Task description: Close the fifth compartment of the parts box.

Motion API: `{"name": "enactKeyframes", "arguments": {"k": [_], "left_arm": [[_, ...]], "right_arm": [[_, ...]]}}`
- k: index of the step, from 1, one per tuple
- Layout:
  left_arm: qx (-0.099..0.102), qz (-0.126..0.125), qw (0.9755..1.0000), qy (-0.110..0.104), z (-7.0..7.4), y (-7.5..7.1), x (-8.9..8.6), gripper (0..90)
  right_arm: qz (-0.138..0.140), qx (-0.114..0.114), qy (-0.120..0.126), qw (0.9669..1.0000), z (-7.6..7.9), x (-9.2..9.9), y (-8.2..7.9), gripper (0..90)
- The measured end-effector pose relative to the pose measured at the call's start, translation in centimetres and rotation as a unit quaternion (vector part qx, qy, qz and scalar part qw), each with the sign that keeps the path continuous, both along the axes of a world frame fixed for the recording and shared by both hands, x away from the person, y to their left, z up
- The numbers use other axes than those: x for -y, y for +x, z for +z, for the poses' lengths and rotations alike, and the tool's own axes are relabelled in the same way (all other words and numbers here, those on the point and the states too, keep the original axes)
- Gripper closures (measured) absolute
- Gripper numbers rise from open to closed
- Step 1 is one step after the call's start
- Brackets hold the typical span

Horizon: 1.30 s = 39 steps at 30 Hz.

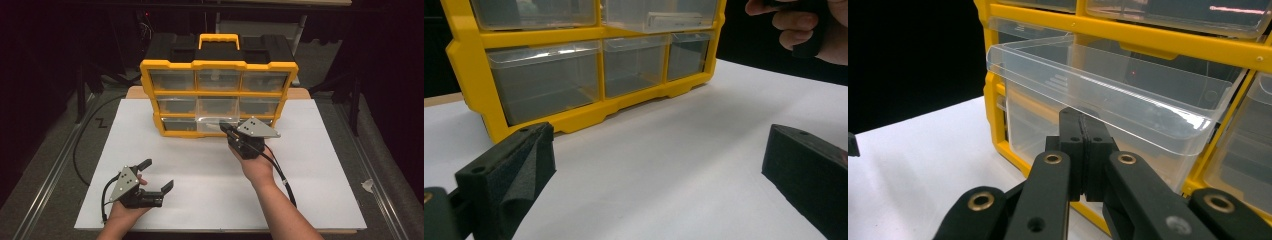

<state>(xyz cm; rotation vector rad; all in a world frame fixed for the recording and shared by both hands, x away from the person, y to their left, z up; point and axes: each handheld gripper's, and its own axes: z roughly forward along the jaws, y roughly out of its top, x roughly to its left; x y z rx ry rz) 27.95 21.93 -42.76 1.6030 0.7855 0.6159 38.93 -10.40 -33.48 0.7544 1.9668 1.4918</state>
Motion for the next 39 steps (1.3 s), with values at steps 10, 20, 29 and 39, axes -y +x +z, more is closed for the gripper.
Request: {"name": "enactKeyframes", "arguments": {"k": [10, 20, 29, 39], "left_arm": [[0.001, -0.001, 1.0, -0.001, 0.0, 0.0, -0.1, 1.2], [0.001, 0.0, 1.0, -0.006, 0.1, -0.1, -0.1, 1.2], [0.0, -0.001, 1.0, -0.007, 0.0, -0.1, -0.1, 1.2], [-0.001, -0.002, 1.0, -0.006, 0.0, -0.1, -0.1, 1.2]], "right_arm": [[-0.009, -0.002, -0.004, 0.9999, 0.0, 0.0, 0.7, 90.0], [-0.023, -0.006, -0.014, 0.9996, -0.4, -0.1, 1.8, 90.0], [-0.038, -0.014, -0.022, 0.9989, -1.0, 0.1, 2.9, 90.0], [-0.053, -0.024, -0.022, 0.9981, -1.3, 0.2, 4.2, 90.0]]}}
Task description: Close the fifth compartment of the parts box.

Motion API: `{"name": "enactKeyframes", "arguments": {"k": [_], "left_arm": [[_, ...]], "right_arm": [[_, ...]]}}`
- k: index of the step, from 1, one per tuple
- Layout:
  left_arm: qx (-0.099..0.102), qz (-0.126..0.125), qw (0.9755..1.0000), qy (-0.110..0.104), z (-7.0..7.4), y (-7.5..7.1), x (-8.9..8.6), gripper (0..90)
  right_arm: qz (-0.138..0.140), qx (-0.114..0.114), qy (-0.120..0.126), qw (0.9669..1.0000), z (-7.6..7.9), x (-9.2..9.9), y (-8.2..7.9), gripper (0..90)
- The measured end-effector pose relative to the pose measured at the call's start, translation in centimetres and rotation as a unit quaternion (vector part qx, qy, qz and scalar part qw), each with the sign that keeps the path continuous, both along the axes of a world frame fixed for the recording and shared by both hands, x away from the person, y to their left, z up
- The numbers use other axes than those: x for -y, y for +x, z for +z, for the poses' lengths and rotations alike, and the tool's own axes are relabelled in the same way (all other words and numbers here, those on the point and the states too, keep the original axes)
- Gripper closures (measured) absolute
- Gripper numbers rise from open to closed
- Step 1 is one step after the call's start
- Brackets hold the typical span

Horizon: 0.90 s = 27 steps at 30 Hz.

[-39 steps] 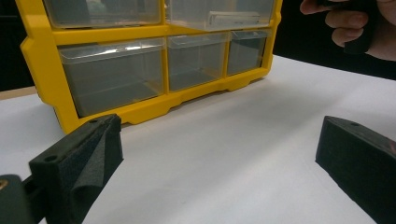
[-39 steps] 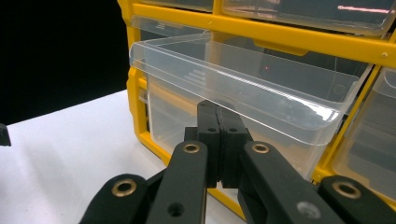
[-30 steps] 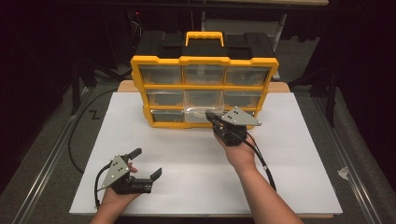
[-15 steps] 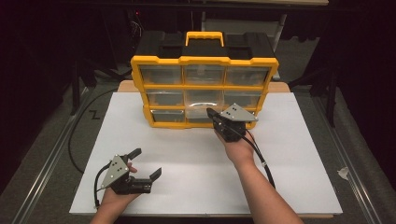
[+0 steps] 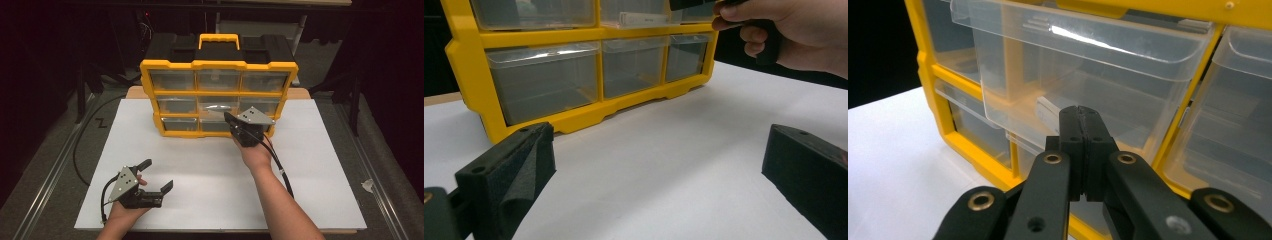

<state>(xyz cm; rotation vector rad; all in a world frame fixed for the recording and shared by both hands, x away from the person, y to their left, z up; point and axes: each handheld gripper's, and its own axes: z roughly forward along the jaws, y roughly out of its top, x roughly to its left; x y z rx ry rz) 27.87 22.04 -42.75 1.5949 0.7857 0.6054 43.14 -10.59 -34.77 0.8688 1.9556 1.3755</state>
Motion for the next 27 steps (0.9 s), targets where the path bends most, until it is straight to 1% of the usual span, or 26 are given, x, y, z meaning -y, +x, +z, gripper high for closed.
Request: {"name": "enactKeyframes", "arguments": {"k": [10, 15, 19, 27], "left_arm": [[0.0, 0.0, 1.0, -0.001, 0.0, -0.1, 0.0, 1.2], [-0.002, 0.001, 1.0, -0.002, -0.1, 0.0, -0.1, 1.2], [-0.002, 0.001, 1.0, -0.002, -0.1, 0.0, 0.0, 1.2], [-0.003, 0.0, 1.0, 0.0, -0.1, 0.0, 0.0, 1.2]], "right_arm": [[-0.008, -0.001, -0.009, 0.9999, 0.2, -0.4, 1.4, 90.0], [-0.018, -0.002, -0.012, 0.9998, 0.2, -0.4, 2.1, 90.0], [-0.025, -0.005, -0.01, 0.9996, 0.2, -0.4, 2.4, 90.0], [-0.026, -0.011, -0.019, 0.9994, 0.5, -0.4, 2.6, 90.0]]}}
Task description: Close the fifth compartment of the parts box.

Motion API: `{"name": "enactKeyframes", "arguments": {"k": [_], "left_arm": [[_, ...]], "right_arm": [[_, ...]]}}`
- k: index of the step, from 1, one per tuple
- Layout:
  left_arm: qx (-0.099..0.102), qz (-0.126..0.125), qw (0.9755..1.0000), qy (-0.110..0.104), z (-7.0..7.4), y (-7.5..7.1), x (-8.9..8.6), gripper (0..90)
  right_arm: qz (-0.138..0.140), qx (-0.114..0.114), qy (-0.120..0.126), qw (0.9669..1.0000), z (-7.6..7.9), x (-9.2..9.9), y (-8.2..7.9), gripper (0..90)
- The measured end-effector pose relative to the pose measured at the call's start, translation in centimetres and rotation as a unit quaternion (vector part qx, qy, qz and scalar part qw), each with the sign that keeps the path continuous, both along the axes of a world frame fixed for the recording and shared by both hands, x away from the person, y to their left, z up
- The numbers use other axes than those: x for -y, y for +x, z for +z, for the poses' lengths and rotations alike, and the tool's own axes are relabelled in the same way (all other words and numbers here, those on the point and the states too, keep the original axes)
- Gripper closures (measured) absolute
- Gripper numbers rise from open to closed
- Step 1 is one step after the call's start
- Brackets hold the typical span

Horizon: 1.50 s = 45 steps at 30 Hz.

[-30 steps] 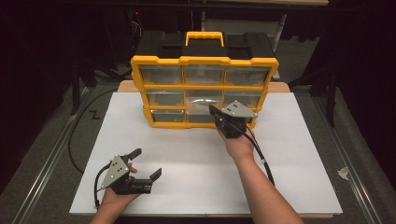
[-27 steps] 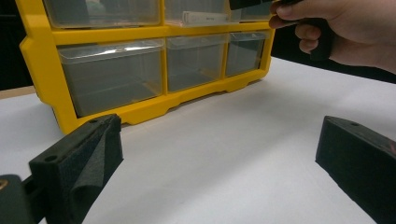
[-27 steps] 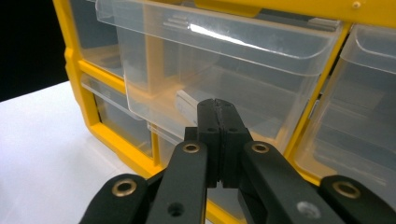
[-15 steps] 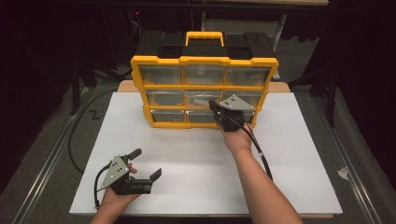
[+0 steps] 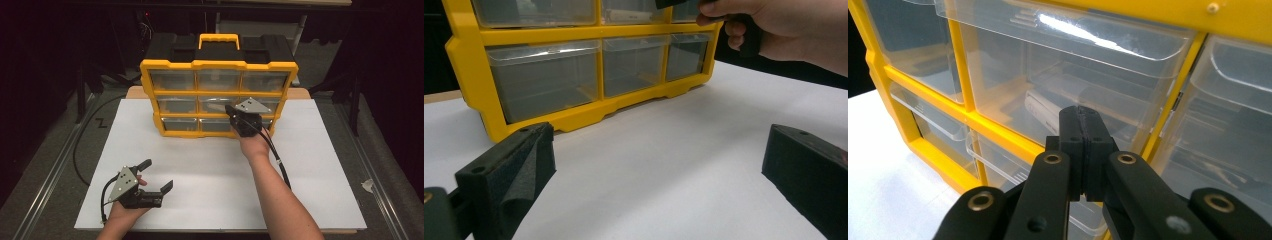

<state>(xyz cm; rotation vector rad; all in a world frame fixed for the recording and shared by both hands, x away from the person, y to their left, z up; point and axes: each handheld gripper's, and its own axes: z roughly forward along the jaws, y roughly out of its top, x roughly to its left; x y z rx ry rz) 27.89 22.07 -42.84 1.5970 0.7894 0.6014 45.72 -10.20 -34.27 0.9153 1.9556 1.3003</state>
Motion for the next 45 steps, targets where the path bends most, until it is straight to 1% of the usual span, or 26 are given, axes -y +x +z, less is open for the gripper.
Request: {"name": "enactKeyframes", "arguments": {"k": [2, 7, 9, 13, 15, 20, 22, 24, 26, 28, 30, 33, 35, 37, 40, 45], "left_arm": [[0.0, 0.0, 1.0, -0.001, 0.0, 0.0, 0.0, 1.2], [0.0, -0.001, 1.0, 0.001, 0.0, 0.0, 0.1, 1.2], [0.0, -0.001, 1.0, 0.002, 0.0, 0.0, 0.1, 1.2], [0.0, -0.001, 1.0, 0.004, 0.0, 0.0, 0.2, 1.2], [-0.001, -0.001, 1.0, 0.005, 0.0, 0.0, 0.2, 1.2], [0.0, -0.002, 1.0, 0.009, 0.0, 0.0, 0.2, 1.2], [0.0, -0.002, 1.0, 0.009, -0.1, 0.0, 0.2, 1.2], [-0.001, -0.002, 1.0, 0.009, -0.1, 0.0, 0.3, 1.2], [-0.001, -0.002, 0.9999, 0.01, -0.1, 0.0, 0.3, 1.2], [-0.001, -0.003, 0.9999, 0.011, -0.1, 0.0, 0.3, 1.2], [-0.001, -0.003, 0.9999, 0.012, -0.1, 0.0, 0.3, 1.3], [0.0, -0.003, 0.9999, 0.012, 0.0, 0.0, 0.3, 1.3], [0.0, -0.002, 0.9999, 0.013, -0.1, 0.1, 0.3, 1.3], [0.0, -0.002, 0.9999, 0.013, -0.1, 0.1, 0.4, 1.3], [0.0, -0.003, 0.9999, 0.015, -0.1, 0.1, 0.4, 1.3], [0.0, -0.002, 0.9999, 0.017, -0.1, 0.1, 0.4, 1.3]], "right_arm": [[0.005, 0.001, 0.001, 1.0, 0.1, 0.1, -0.2, 89.1], [0.027, -0.004, 0.009, 0.9996, 0.7, 0.2, -1.3, 79.9], [0.031, -0.005, 0.013, 0.9994, 0.8, 0.3, -1.8, 74.8], [0.043, -0.008, 0.025, 0.9988, 1.1, 0.7, -2.7, 68.5], [0.047, -0.006, 0.026, 0.9985, 1.2, 0.9, -3.2, 63.1], [0.056, -0.013, 0.034, 0.9978, 1.1, 1.7, -4.1, 51.6], [0.069, -0.016, 0.046, 0.9964, 1.0, 2.1, -4.5, 46.8], [0.073, -0.019, 0.054, 0.9957, 0.7, 2.4, -4.9, 42.4], [0.074, -0.016, 0.053, 0.9957, 0.5, 2.7, -5.3, 37.8], [0.079, -0.019, 0.052, 0.9953, 0.3, 2.9, -5.7, 34.0], [0.086, -0.028, 0.048, 0.9948, 0.0, 3.2, -6.0, 29.5], [0.092, -0.032, 0.046, 0.9941, -0.4, 3.6, -6.7, 21.7], [0.096, -0.034, 0.041, 0.994, -0.8, 3.9, -7.1, 16.8], [0.097, -0.038, 0.039, 0.9938, -1.2, 4.2, -7.6, 13.5], [0.098, -0.047, 0.037, 0.9934, -1.9, 4.6, -8.1, 1.6], [0.09, -0.049, 0.035, 0.9941, -3.1, 5.9, -9.0, 1.2]]}}
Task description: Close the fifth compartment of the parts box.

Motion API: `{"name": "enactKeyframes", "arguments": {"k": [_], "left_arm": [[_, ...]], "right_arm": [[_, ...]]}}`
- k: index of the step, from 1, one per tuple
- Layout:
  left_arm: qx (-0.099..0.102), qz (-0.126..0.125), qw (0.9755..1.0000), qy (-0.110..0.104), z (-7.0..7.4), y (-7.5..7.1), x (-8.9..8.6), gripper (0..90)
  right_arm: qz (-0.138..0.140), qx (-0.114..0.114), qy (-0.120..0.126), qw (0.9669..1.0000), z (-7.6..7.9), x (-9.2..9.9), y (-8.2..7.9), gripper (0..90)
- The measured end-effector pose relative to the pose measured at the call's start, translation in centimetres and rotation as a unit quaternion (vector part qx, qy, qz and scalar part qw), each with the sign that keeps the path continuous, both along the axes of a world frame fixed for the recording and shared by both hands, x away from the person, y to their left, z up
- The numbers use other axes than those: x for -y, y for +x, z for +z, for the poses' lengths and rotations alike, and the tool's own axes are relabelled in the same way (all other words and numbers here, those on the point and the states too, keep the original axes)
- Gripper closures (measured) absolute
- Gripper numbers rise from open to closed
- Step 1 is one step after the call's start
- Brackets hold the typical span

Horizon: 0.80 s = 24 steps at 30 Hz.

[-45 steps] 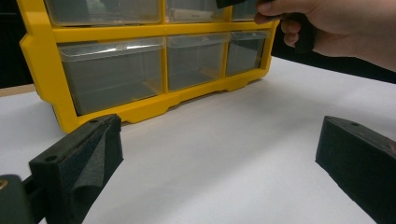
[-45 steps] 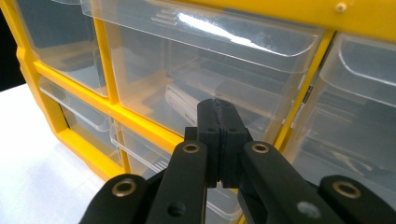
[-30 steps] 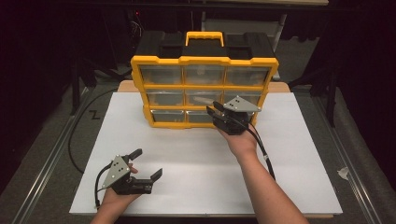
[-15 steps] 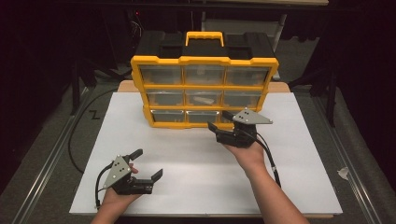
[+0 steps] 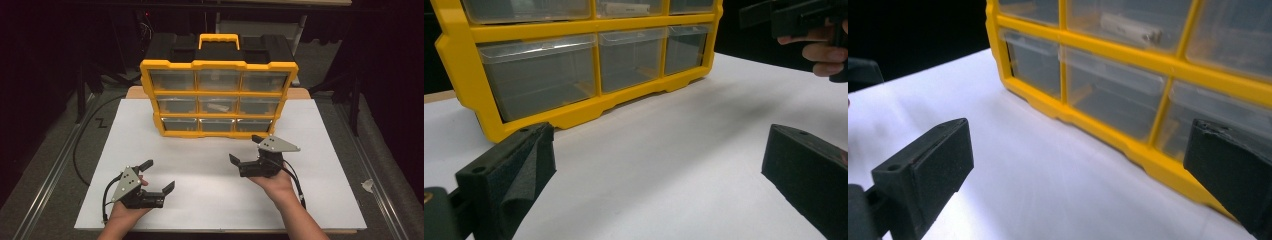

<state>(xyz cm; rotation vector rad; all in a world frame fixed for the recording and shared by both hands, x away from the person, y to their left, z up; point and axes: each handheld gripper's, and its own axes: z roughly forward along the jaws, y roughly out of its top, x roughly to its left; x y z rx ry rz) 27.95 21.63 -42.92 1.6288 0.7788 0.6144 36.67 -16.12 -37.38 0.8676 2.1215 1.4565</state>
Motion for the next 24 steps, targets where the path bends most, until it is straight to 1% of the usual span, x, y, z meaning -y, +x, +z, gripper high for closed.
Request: {"name": "enactKeyframes", "arguments": {"k": [4, 12, 17, 21, 24], "left_arm": [[0.0, 0.001, 1.0, 0.0, 0.0, 0.0, 0.0, 1.3], [-0.002, 0.001, 1.0, 0.003, 0.0, 0.1, 0.0, 1.3], [-0.001, 0.002, 1.0, 0.004, -0.1, 0.1, 0.1, 1.3], [0.001, 0.004, 1.0, 0.003, 0.1, -0.1, 0.0, 1.4], [0.0, 0.004, 1.0, 0.004, 0.1, -0.1, 0.0, 1.4]], "right_arm": [[-0.009, 0.002, -0.007, 0.9999, -1.1, 1.3, -0.9, 1.2], [-0.021, -0.007, -0.019, 0.9996, -3.1, 4.6, -3.0, 1.2], [-0.036, -0.01, -0.017, 0.9991, -3.9, 6.7, -4.4, 1.2], [-0.054, -0.006, -0.011, 0.9985, -4.3, 8.2, -5.3, 1.2], [-0.064, -0.002, -0.011, 0.9979, -4.4, 9.3, -5.8, 1.2]]}}
